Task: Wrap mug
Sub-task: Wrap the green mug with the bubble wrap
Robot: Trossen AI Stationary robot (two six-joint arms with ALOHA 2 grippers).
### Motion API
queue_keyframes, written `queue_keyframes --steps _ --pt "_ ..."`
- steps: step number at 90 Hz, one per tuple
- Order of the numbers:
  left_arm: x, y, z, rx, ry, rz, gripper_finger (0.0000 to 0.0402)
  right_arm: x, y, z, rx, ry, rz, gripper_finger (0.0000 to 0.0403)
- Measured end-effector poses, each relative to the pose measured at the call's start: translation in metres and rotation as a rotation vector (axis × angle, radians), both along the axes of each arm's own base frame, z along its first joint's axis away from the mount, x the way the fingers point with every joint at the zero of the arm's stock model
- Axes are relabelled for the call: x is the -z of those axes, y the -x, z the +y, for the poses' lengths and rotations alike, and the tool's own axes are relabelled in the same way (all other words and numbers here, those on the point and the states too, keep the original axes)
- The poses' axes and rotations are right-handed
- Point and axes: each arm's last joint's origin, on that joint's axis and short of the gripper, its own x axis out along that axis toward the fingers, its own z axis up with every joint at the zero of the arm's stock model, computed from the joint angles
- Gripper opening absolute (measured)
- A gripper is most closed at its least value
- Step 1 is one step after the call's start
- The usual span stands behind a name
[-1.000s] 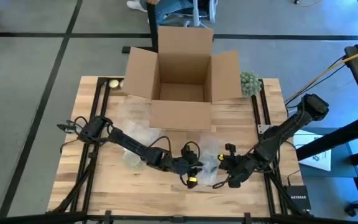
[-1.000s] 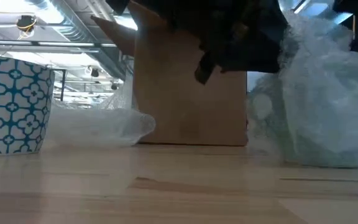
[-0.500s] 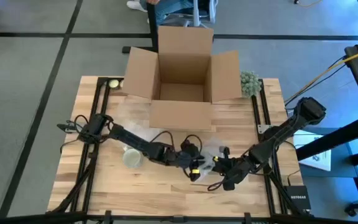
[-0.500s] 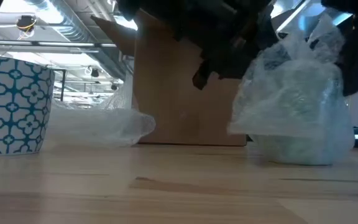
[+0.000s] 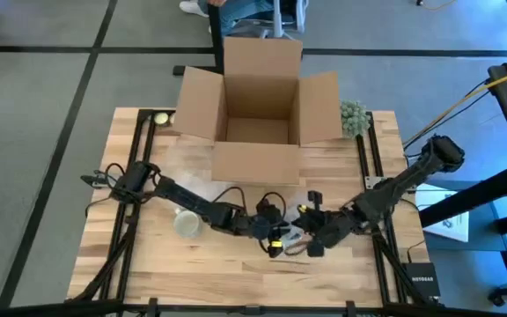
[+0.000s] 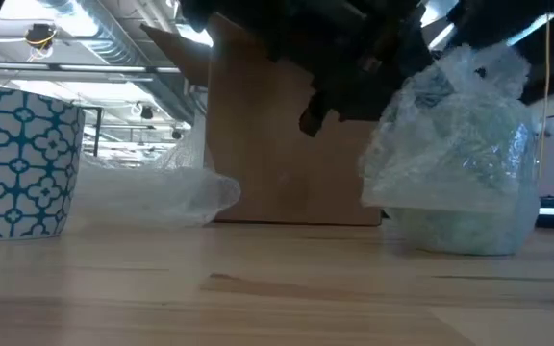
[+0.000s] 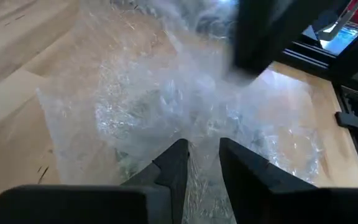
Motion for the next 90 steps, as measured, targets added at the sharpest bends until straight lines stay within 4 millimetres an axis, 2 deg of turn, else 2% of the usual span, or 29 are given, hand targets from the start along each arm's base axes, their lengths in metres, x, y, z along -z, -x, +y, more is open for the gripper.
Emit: queue_keyframes --steps 10,24,48,58,76,90 --pt "0.0 0.0 0.0 0.002 -0.002 -0.003 0.0078 0.027 -0.005 0.0 -0.033 -0.025 0.12 0.0001" --pt "0.0 0.0 0.0 0.004 -0.002 -0.002 0.0078 0.039 -0.012 0.005 -0.038 -0.019 0.128 0.0" --pt "-0.003 0.001 0.0 0.011 -0.007 0.001 0.0078 0.039 -0.016 0.005 -0.055 -0.015 0.091 0.0" --pt "-0.011 0.004 0.0 0.017 -0.014 -0.001 0.0078 0.039 -0.016 0.005 -0.056 -0.017 0.088 0.0" --pt "-0.038 0.022 -0.003 0.03 -0.039 0.052 0.0078 0.04 -0.016 0.006 -0.063 -0.013 0.089 0.0" --pt "-0.044 0.038 -0.011 0.008 -0.059 0.135 0.0078 0.04 -0.016 0.006 -0.068 -0.009 0.088 0.0"
